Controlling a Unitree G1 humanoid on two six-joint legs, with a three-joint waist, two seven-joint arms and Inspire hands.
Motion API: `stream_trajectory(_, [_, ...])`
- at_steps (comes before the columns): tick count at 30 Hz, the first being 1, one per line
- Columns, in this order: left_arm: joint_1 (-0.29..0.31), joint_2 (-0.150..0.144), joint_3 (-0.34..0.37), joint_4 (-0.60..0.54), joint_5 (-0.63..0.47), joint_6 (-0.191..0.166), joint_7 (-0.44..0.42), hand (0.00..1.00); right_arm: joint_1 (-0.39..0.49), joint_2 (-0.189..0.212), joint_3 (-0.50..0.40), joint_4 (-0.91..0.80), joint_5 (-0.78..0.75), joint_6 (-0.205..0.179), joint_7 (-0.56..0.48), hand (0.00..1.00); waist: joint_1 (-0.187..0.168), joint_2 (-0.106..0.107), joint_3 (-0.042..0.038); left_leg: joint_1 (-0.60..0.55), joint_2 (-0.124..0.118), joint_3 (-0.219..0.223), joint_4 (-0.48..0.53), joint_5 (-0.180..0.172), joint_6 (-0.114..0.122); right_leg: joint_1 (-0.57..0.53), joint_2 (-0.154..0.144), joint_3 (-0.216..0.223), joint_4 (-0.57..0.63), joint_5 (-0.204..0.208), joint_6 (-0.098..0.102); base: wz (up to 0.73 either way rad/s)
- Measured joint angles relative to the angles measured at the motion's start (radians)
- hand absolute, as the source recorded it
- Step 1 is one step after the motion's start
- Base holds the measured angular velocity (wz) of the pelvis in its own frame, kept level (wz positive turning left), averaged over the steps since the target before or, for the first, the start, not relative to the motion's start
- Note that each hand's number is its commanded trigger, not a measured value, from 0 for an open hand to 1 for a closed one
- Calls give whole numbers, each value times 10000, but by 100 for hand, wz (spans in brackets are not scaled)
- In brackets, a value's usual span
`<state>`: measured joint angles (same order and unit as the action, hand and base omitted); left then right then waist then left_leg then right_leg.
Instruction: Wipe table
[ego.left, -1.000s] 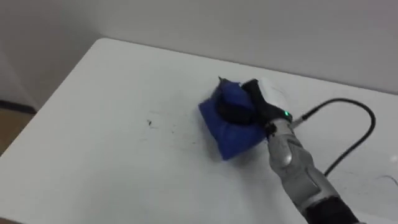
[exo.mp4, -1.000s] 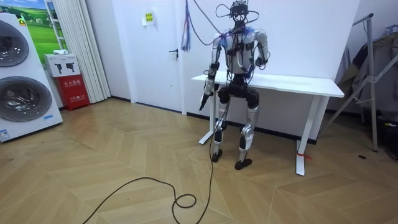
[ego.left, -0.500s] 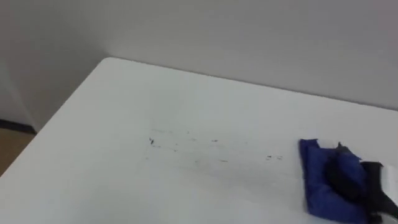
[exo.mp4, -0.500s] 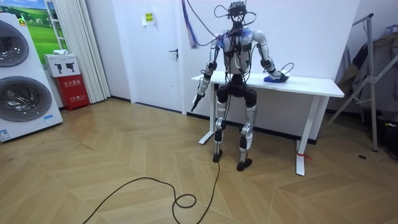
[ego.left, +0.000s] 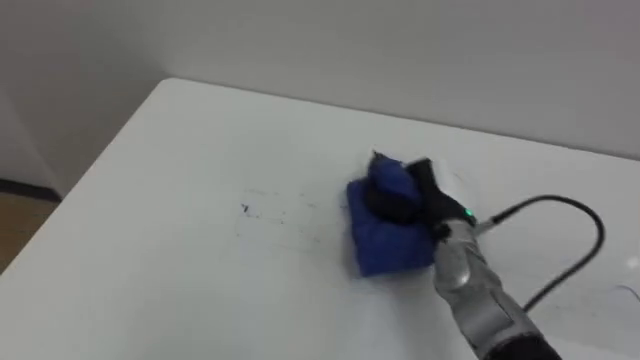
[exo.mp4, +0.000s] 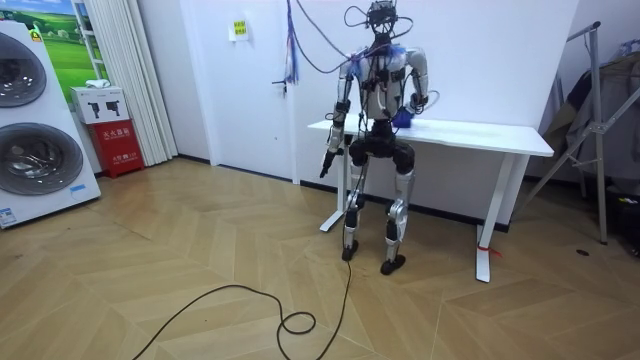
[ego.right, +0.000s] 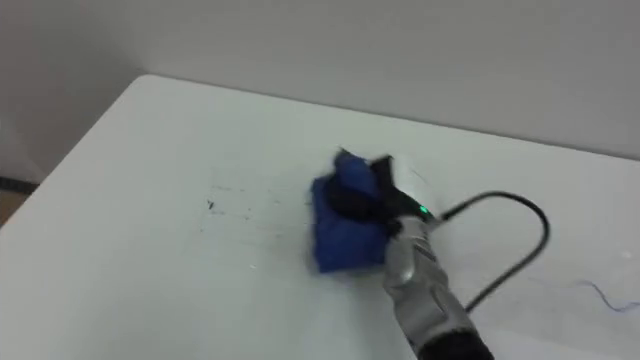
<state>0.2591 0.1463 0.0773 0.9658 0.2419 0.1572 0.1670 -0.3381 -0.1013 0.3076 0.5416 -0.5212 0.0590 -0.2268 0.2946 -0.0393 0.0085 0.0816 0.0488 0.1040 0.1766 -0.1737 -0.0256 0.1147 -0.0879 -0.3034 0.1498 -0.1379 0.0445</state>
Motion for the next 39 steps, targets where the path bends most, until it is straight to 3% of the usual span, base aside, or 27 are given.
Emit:
stream_trajectory(1, [289,3,4,-34,-8,85,5,0,-142,-37,-36,183,-28,-32,0,100,0,10,5,-9,-37,-249,-10,3,6,96,-27,-155,12,-8,12,59])
stream_trajectory(4, [1016,-34,67,-48,-57,123,-25,0,824,-312,-214,509,-408,-254,-57,100,-194,-92,-24,25,-162,-561,-17,8,16,336,-140,-521,-6,-40,65,49])
stream_trajectory(6, [1177,-136,189,-53,-44,99,-53,0,1928,-679,-624,598,-820,-1017,-839,100,-631,-15,81,127,-252,-675,-127,24,42,426,-208,-529,-33,-67,110,16])
stream_trajectory(7, [1206,-125,317,-49,-43,62,-54,0,2141,-739,-779,590,-888,-1203,-1014,100,-784,-38,69,136,-274,-641,-132,26,47,457,-227,-523,-90,-82,134,-8])
stream_trajectory(9, [1299,58,960,-28,-37,-195,-28,0,3334,-1078,-1689,598,-915,-1754,-1690,100,-1302,-139,-25,359,-363,-501,-132,3,80,696,-333,-416,-143,-214,344,-13])
stream_trajectory(12, [1284,133,1475,-52,-27,-497,7,0,4700,-1548,-3158,732,-562,-1927,-2559,100,-1721,-50,-141,546,-369,-186,-129,-205,191,834,-357,-177,-137,-343,388,-26])
stream_trajectory(14, [1290,173,1612,-143,-22,-496,5,0,5396,-1818,-3809,891,-184,-2011,-2995,100,-1896,-39,-195,577,-364,-68,-68,-274,232,806,-362,39,-113,-363,410,-22])
stream_trajectory(16, [1364,202,1776,-278,83,-498,7,0,5715,-1840,-4486,1336,1,-2119,-3247,100,-2119,-101,-269,628,-370,-26,-59,-308,229,844,-376,75,-111,-370,454,-13])
stream_trajectory(18, [1296,222,1732,-404,149,-495,-11,0,5811,-1976,-4731,1714,561,-2117,-3371,100,-2311,-159,-277,611,-377,-12,73,-308,279,852,-389,140,-72,-305,436,-6])
stream_trajectory(20, [1250,245,1646,-495,146,-499,7,0,5796,-2056,-4739,1866,715,-2104,-3363,100,-2343,-197,-282,599,-394,-40,160,-321,298,821,-424,145,52,-302,433,-2])
stream_trajectory(22, [1166,270,1303,-495,101,-474,69,0,5468,-2040,-4578,1858,938,-1789,-3351,100,-2280,-190,-285,615,-387,23,192,-330,311,804,-419,208,64,-279,433,-9])
stream_trajectory(24, [956,220,878,-481,75,-368,230,0,4995,-1814,-4428,1496,888,-912,-3131,100,-2094,-200,-273,632,-318,207,167,-333,307,730,-354,363,87,-173,389,-26])
stream_trajectory(25, [909,219,732,-447,75,-337,254,0,4755,-1732,-4359,1487,854,-679,-3033,100,-2001,-187,-272,645,-270,337,162,-341,290,667,-304,523,96,-147,366,-59])
stream_trajectory(26, [775,176,568,-358,76,-279,251,0,4245,-1610,-4061,1359,790,-170,-2703,100,-1725,-143,-261,651,-171,625,152,-360,248,455,-242,726,214,-92,295,-69])
stream_trajectory(27, [646,153,411,-289,80,-218,251,0,3807,-1437,-3525,892,728,325,-2214,100,-1489,-146,-242,602,-81,828,108,-334,203,259,-152,925,238,-26,220,-68])
stream_trajectory(28, [580,156,289,-217,97,-180,250,0,3569,-1321,-3097,583,589,575,-1955,100,-1380,-149,-240,566,-67,856,60,-315,181,168,-116,1024,282,-8,194,-58])
stream_trajectory(29, [424,146,61,-130,120,-82,242,0,2971,-1277,-2132,-6,197,859,-1431,100,-1123,-133,-177,475,-52,832,11,-289,168,-94,-55,1100,414,22,128,-38])
stream_trajectory(30, [294,149,-120,-128,116,-38,226,0,2238,-1055,-1246,-486,-151,860,-1002,100,-1047,-150,-60,333,1,789,21,-256,131,-213,8,1072,382,61,64,-22])
stream_trajectory(32, [111,98,-300,-147,92,-30,178,0,1240,-597,-552,-774,-609,626,-430,100,-910,-207,17,135,23,704,68,-230,105,-458,28,953,409,33,11,17])
stream_trajectory(35, [175,51,-429,-271,33,-36,93,0,297,-330,-166,-351,-665,124,-118,100,-467,-161,46,16,65,445,200,-236,116,-454,-24,361,561,12,29,37])
stream_trajectory(39, [513,141,-355,-211,50,-17,-26,0,766,-330,-528,1509,-465,-164,-256,100,-506,-149,55,120,81,315,423,-230,128,-405,-372,-38,1274,-91,109,42])
